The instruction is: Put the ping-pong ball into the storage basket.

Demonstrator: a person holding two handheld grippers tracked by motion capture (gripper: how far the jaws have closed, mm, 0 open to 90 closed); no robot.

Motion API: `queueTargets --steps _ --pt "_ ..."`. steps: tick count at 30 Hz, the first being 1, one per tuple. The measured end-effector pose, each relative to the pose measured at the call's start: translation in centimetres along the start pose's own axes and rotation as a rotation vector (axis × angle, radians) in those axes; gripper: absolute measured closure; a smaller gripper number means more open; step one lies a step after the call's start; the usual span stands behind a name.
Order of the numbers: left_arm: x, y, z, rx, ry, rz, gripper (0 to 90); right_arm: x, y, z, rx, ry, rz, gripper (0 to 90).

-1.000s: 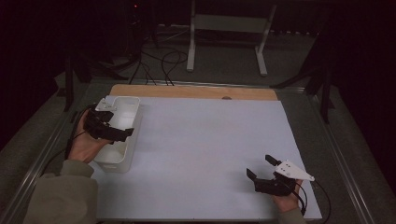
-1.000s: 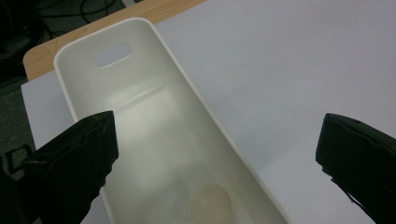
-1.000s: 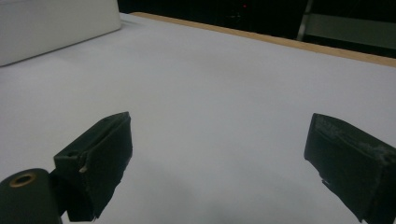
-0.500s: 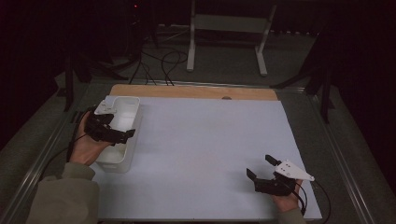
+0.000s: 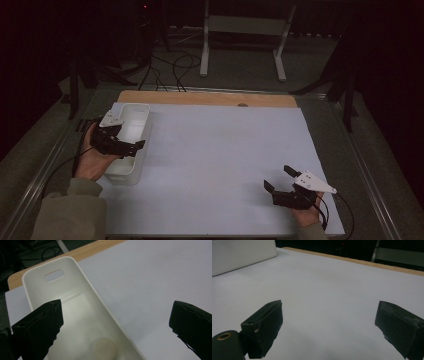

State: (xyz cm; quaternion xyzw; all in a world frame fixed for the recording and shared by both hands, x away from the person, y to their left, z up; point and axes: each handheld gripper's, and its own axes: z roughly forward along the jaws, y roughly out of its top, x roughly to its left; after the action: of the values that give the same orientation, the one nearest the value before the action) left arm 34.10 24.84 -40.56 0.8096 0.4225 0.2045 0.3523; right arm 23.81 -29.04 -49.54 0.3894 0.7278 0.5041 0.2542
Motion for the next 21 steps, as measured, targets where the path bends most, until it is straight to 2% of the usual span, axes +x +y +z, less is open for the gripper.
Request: queueTargets --steps 8,21 --pt "-0.5 -0.6 0.0 -0.029 -0.016 0.002 0.0 0.1 0.0 0.1 0.001 0.001 -0.001 7.2" --pt "-0.8 -1.9 -0.2 -0.063 -0.03 -0.023 0.0 0.1 0.1 0.0 -0.001 -0.002 0.004 7.3"
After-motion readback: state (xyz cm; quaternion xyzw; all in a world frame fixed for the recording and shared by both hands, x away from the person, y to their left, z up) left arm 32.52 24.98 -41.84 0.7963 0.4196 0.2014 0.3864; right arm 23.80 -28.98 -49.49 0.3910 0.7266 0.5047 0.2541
